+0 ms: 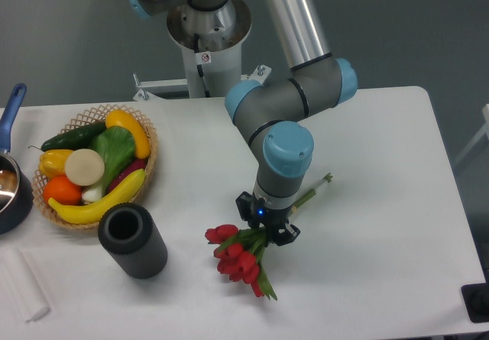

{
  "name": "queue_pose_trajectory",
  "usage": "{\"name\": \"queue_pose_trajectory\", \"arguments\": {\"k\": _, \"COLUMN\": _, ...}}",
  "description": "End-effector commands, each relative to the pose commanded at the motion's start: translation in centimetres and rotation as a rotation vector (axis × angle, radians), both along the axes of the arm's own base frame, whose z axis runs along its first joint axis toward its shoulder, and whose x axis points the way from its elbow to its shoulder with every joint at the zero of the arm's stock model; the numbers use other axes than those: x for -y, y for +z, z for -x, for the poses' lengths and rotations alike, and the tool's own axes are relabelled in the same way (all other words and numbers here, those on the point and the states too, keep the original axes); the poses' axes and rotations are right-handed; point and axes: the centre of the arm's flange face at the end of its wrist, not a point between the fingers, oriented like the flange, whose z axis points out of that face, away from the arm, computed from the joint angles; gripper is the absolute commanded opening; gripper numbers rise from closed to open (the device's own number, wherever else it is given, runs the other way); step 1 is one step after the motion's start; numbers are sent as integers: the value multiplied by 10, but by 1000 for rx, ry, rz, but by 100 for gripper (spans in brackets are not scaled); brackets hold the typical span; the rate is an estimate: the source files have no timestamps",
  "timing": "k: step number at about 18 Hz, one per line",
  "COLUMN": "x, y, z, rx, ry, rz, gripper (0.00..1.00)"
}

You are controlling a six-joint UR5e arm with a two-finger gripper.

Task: Pick up the flowers from the table
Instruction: 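Close the gripper on the tulip stems, then lift the red tulip bouquet up off the table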

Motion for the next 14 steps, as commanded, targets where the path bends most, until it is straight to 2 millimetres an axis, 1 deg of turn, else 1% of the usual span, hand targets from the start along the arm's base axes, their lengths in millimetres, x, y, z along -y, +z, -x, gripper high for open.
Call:
{"name": "queue_pose_trajectory", "arguments": {"k": 1, "x": 0, "y": 10, "z": -1, "rx": 3, "ry": 2, "rz": -28, "gripper": 40}}
{"name": "queue_pose_trajectory", "arguments": {"k": 2, "x": 4, "y": 17, "z": 4, "rx": 19, "ry": 15, "rz": -63, "gripper": 40}}
{"name": "queue_pose_trajectory", "arguments": {"k": 5, "x": 15, "y": 51, "z": 11, "rx": 65, "ry": 39, "rz": -201, "gripper": 40}}
{"name": "queue_pose_trajectory", "arguments": {"k": 6, "x": 19, "y": 59, "z": 15, "rx": 71, "ry": 48, "rz": -230, "gripper": 40}}
{"name": "queue_pose_trajectory", "arguments": {"k": 7, "x": 20, "y": 68, "z": 17, "rx": 68, "ry": 47, "rz": -252, "gripper": 40}}
{"name": "queue_pose_trajectory", "arguments": {"k": 8, "x": 21, "y": 82, "z": 20, "rx": 58, "ry": 47, "rz": -279, "gripper": 40}}
{"name": "queue_pose_trajectory", "arguments": {"k": 10, "x": 15, "y": 103, "z": 24, "rx": 67, "ry": 46, "rz": -349, "gripper": 40}}
{"name": "queue_pose_trajectory", "arguments": {"k": 12, "x": 17, "y": 137, "z": 30, "rx": 100, "ry": 86, "rz": -450, "gripper": 40}}
{"name": "queue_pose_trajectory", "arguments": {"k": 14, "x": 14, "y": 161, "z": 30, "rx": 138, "ry": 84, "rz": -538, "gripper": 40}}
